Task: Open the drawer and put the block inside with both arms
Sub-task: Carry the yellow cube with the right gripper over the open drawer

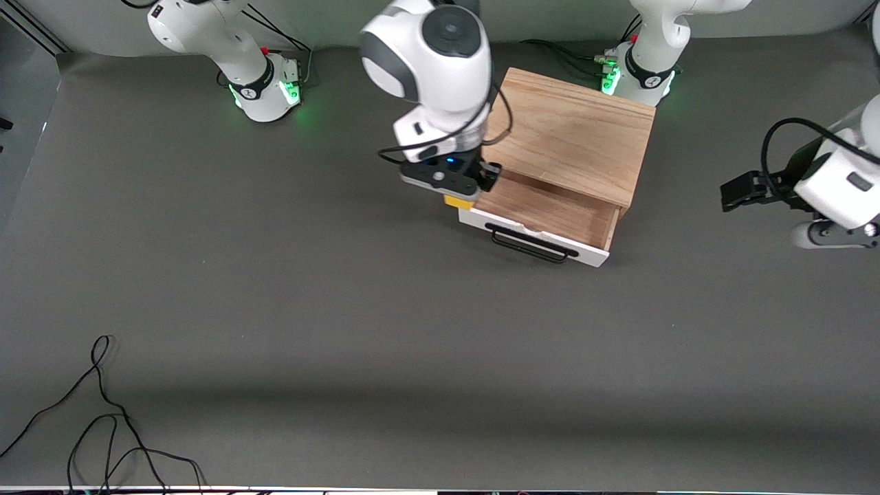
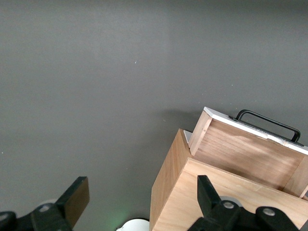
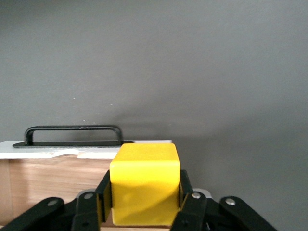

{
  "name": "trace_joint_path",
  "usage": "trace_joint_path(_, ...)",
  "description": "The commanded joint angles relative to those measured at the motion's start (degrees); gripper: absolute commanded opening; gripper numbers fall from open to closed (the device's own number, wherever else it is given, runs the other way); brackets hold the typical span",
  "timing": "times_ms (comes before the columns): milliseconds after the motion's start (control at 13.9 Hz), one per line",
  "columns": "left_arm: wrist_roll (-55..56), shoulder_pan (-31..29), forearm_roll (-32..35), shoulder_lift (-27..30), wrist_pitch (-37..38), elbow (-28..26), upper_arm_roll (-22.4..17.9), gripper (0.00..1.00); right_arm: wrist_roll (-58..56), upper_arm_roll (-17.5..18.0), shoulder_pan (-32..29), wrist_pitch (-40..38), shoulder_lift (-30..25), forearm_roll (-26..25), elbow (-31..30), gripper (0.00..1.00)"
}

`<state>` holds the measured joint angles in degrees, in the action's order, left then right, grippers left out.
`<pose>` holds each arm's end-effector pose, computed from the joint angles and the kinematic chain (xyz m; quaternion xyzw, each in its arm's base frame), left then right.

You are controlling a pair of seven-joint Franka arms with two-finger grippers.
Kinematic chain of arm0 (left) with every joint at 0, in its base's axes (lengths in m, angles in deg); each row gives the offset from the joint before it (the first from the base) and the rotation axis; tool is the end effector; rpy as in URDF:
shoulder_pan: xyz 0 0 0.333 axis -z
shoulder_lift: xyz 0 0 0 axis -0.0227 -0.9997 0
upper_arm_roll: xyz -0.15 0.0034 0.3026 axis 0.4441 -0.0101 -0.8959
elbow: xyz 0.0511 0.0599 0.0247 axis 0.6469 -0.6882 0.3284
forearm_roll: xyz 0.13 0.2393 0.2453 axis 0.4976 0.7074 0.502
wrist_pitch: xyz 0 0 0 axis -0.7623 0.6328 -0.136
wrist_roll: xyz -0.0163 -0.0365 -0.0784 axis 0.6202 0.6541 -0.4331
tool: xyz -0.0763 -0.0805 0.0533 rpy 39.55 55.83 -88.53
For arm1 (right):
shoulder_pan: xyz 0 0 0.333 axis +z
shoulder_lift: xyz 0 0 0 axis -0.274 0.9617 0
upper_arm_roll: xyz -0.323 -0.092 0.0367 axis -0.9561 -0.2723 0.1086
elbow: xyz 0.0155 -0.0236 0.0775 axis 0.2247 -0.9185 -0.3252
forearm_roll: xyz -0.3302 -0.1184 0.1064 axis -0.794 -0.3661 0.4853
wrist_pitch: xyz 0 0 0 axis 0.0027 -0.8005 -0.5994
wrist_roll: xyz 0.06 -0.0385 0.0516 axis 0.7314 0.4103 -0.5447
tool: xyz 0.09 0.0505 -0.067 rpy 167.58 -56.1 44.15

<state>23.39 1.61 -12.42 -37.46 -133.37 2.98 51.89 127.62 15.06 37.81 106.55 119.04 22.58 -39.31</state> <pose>0.5610 -0.0630 0.6320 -0.9978 -0.0150 0.0641 0.0091 0.4532 0.5601 0.4686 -0.9788 0.2037 -0.0183 0.0120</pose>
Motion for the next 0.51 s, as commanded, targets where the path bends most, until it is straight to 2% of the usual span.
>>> trace_joint_path(0, -0.95, -5.81, 0.47, 6.4, -4.44, -9.11, 4.93, 1.0, 3.39, -0.62, 1.75, -0.02, 7.34, -0.44, 8.84, 0.24)
trace_joint_path(72, -1.04, -6.16, 0.38, 9.13, -7.25, -13.07, 5.02, 1.0, 4.09, -0.62, 1.93, 1.56, 8.22, -0.44, 8.84, 0.24)
trace_joint_path(433, -0.95, -6.52, 0.38, 12.23, -8.43, -15.57, 4.76, 1.0, 5.42, -0.53, 3.95, 3.69, 12.18, -0.44, 8.49, 0.24)
